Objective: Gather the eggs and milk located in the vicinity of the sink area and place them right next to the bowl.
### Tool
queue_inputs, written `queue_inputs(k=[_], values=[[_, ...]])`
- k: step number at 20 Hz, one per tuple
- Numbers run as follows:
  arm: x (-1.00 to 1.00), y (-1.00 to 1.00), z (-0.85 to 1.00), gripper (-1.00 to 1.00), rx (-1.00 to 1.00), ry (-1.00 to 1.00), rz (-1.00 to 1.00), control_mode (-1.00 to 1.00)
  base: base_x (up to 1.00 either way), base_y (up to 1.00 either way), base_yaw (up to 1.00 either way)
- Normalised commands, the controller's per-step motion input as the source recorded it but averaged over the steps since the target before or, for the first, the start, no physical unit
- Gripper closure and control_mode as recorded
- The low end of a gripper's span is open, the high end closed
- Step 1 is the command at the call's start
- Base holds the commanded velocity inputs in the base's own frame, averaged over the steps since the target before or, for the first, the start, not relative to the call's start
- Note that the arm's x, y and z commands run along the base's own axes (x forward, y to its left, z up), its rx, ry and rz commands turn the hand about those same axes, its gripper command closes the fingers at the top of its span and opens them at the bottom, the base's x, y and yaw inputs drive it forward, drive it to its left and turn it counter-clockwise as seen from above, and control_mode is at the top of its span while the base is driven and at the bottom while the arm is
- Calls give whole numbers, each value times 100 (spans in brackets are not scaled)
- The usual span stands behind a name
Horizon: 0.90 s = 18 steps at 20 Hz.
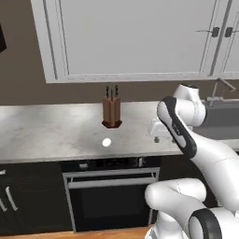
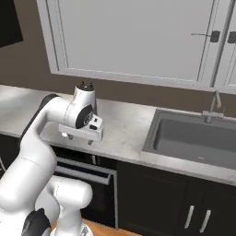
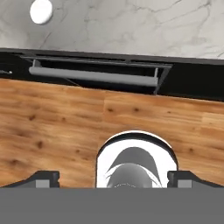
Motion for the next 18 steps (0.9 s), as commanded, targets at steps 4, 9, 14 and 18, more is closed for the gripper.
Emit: queue_inputs(k=[4,9,14,18], values=[[0,0,0,-100,0,0,0,100,37,89,-45],[0,0,0,-100,0,0,0,100,66,59,-37],[0,0,0,-100,0,0,0,100,67,0,-5],[0,0,0,-100,0,0,0,100,0,0,0]])
